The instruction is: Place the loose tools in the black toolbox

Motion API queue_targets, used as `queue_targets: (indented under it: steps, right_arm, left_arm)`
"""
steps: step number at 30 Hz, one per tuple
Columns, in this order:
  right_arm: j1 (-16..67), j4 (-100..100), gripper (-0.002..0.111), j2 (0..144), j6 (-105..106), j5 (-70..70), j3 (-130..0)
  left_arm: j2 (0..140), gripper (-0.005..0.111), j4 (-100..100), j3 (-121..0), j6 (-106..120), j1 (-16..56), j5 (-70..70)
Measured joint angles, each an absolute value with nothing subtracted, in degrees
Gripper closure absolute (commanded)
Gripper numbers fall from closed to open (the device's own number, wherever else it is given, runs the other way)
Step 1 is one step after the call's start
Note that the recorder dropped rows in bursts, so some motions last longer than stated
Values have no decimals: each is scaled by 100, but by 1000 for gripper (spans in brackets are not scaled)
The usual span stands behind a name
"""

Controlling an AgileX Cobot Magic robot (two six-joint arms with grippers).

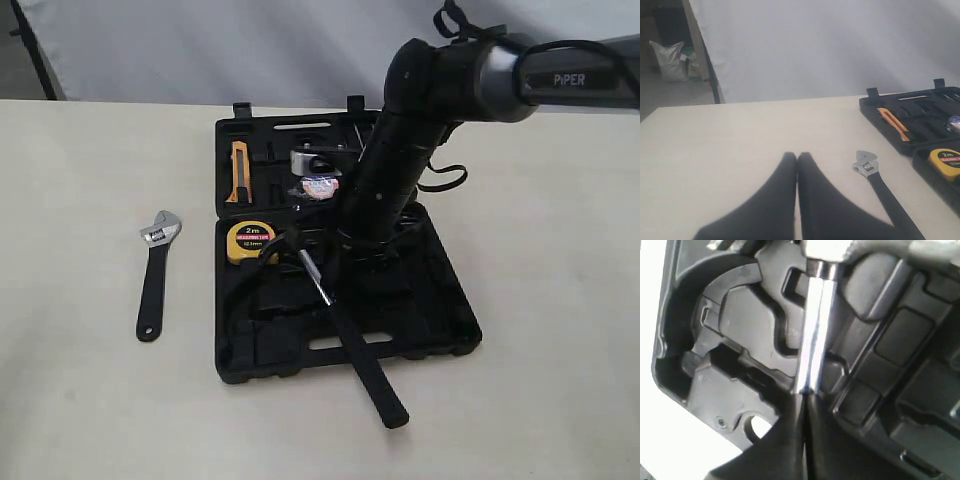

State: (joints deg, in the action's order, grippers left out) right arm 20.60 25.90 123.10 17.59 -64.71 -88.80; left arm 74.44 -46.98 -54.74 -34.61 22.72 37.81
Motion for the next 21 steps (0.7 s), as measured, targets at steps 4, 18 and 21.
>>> queue_targets:
  steps: [4,18,21]
  right_arm:
    - [2060,2590,70,12310,1623,-6472,-8880]
    - [1979,2589,70,11825,2277,-6610,-8677]
    - [1979,2589,80,11917,2410,-6566,-8454]
  left_arm:
    - [7444,105,-4698,-5474,-3461,2272,3781]
    - [7444,105,-4698,-5474,-3461,2272,3781]
    - [7444,105,-4698,-5474,-3461,2272,3781]
